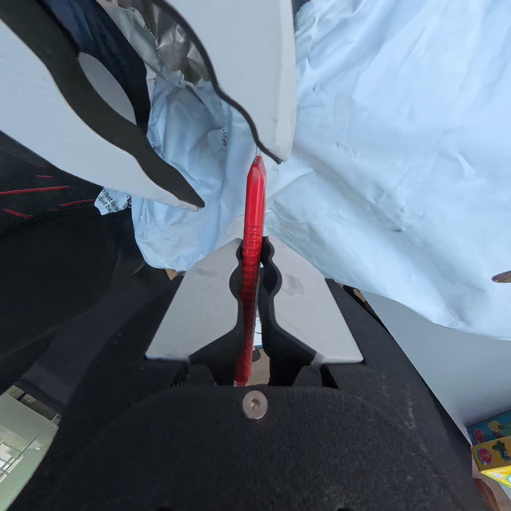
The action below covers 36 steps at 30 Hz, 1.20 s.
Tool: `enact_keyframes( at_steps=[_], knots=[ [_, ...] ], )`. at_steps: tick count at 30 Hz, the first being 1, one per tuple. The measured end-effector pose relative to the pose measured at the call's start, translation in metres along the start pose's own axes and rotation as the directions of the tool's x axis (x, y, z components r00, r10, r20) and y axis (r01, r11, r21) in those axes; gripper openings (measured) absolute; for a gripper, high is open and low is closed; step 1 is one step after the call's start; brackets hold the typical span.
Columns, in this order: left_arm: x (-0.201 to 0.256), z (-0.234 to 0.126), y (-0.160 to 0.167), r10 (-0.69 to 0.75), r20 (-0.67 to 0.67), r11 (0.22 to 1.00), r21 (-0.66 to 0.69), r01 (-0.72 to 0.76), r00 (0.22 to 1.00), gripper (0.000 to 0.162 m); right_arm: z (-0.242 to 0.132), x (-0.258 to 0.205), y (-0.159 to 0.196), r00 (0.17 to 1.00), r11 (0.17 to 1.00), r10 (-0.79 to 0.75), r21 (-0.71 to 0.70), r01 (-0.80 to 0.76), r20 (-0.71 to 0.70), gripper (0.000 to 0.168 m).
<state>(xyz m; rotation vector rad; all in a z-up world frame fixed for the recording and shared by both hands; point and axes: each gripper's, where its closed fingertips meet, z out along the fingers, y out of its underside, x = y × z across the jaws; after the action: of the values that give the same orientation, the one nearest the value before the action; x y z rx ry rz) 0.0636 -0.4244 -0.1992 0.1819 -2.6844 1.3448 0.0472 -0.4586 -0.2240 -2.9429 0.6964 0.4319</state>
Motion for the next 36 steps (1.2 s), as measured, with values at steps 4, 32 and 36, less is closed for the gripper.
enact_keyframes(
  at_steps=[4, 32, 36],
  knots=[
    [-0.002, 0.005, -0.004, 0.027, 0.000, 0.999, -0.026, -0.027, 1.000, 0.038, -0.009, 0.000, 0.009, 0.999, 1.000, -0.018, -0.011, 0.018, -0.040, 0.012],
    [0.028, 0.010, -0.007, -0.057, -0.164, 0.995, 0.068, 0.069, 0.985, 0.009, -0.021, -0.015, -0.003, 0.993, 0.976, -0.117, 0.183, 0.116, -0.001, 0.018],
    [0.025, 0.004, -0.012, -0.191, -0.221, 0.958, 0.172, 0.231, 0.956, 0.009, -0.046, 0.007, -0.003, 0.988, 0.942, 0.045, 0.335, 0.008, -0.149, 0.047]
  ],
)
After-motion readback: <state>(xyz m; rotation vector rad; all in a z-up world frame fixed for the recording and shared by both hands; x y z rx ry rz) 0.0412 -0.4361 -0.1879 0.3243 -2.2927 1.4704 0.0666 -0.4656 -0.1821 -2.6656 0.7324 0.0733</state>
